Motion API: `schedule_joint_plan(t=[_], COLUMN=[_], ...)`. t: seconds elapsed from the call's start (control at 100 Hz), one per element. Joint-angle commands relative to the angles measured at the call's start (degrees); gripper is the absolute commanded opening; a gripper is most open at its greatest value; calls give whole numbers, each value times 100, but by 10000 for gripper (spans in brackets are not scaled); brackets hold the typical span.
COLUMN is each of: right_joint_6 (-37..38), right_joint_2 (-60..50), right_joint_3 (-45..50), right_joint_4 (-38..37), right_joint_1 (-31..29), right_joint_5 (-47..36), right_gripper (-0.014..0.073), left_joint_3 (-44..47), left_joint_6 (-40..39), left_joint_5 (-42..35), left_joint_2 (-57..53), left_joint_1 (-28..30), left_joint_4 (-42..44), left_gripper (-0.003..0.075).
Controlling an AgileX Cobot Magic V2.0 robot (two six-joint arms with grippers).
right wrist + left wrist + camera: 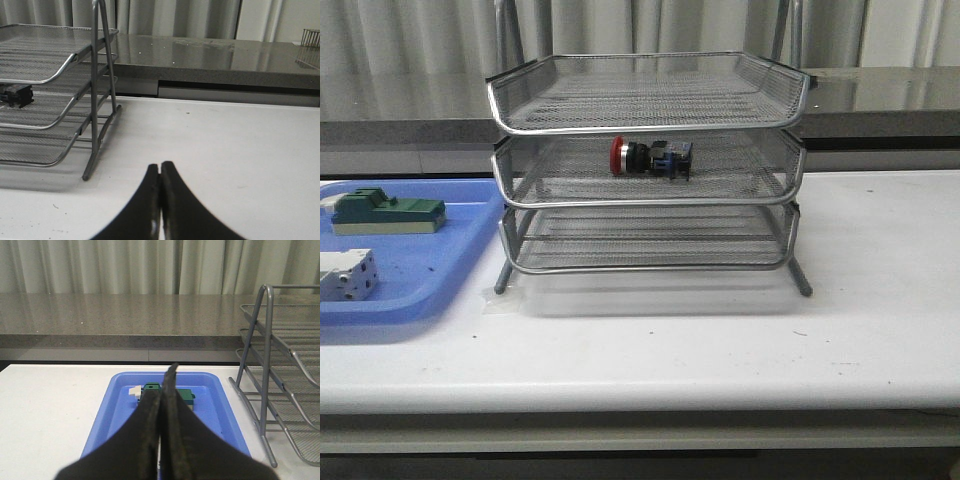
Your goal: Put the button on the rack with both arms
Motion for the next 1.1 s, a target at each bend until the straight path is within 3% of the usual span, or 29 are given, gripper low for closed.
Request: schedule_joint_plan(t=[0.0, 0.97, 1.09], right_joint_6=[3, 3, 3], right_joint_2=[-75, -75, -75], right_joint_3=[16, 16, 16], right_joint_4=[-72, -72, -72], right_joint_1=[-25, -25, -25], right_joint_5=[-488, -488, -488], right_gripper=[-61, -61, -61], left_joint_3=[-166, -166, -166], left_joint_6=[-33, -33, -33], left_joint_5=[-440, -440, -385], left_joint_2=[45, 45, 45], left_joint_1=[5, 5, 5], left_joint_4=[-47, -47, 313], left_gripper=[-20, -20, -20])
